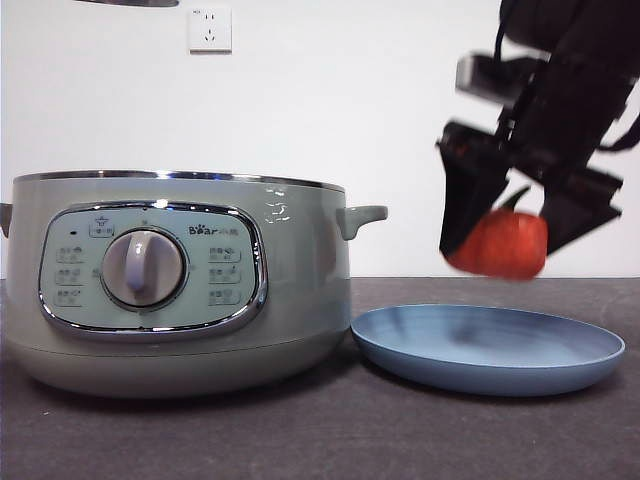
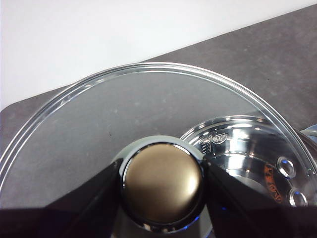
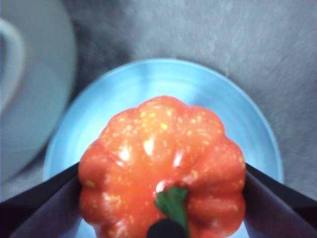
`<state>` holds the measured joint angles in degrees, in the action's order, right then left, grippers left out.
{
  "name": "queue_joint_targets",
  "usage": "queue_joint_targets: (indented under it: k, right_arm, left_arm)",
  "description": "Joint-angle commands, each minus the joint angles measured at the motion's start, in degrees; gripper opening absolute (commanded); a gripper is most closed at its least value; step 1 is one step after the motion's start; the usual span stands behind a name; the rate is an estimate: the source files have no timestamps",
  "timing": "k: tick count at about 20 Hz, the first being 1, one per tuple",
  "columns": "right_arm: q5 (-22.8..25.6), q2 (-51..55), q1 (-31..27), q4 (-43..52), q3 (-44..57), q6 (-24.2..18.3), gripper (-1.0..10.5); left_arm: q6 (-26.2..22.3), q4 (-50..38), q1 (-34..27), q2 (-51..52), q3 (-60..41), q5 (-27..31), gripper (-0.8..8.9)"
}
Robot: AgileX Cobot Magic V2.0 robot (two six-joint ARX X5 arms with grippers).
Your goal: Take the pumpkin out from the steamer,put the pumpkin in the blue plate,close the lid
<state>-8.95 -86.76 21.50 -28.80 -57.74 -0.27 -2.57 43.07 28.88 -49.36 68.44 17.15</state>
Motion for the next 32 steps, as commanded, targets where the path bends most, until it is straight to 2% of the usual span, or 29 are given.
queue_joint_targets:
  k: [1, 7, 8, 10, 12, 15, 17, 20, 26, 32]
  right_arm:
    - [-0.04, -3.54, 1.01, -0.02, 0.48, 0.83, -0.1]
    - [0.61, -8.44, 4.39, -0.17, 0.48, 0.76, 0.1]
    - [1.36, -8.63, 4.83, -0.15, 0.48, 0.70, 0.5]
    - [4.92, -8.66, 5.75, -0.17, 0.48, 0.68, 2.1]
    - [6.36, -8.66, 6.03, -0.22, 0.48, 0.68, 3.3]
    - [6.34, -8.90, 6.01, -0.42, 0.48, 0.66, 4.2]
    - [6.27, -9.16, 6.01, -0.92, 0.48, 0.63, 4.2]
    - [6.29, -9.77, 6.01, -2.08, 0.48, 0.68, 5.7]
    - [6.29, -8.92, 6.01, -2.10, 0.46, 2.91, 5.7]
    - [6.27, 3.08, 6.01, -2.12, 0.39, 4.94, 5.7]
  left_arm:
    - [-0.48, -3.19, 0.04, 0.28, 0.31, -0.66, -0.09]
    - [-0.48, -3.21, 0.04, -0.28, 0.31, -0.87, -0.09]
    - [-0.48, -3.19, 0.04, -0.42, 0.31, -0.87, -0.09]
    - [-0.48, -3.17, 0.04, -0.74, 0.31, -0.90, -0.09]
    - [-0.48, -3.21, 0.04, -0.76, 0.31, -0.92, -0.09]
    - [-0.48, -3.17, 0.04, -0.76, 0.31, -0.94, -0.09]
    - [-0.48, -3.15, 0.04, -0.76, 0.31, -1.07, -0.09]
    - [-0.48, -3.15, 0.04, -0.76, 0.31, -1.53, -0.09]
    - [-0.48, -3.41, 0.04, -0.81, 0.31, -4.04, -0.09]
    - [0.15, -5.16, 0.04, -1.38, 0.28, -7.82, -0.09]
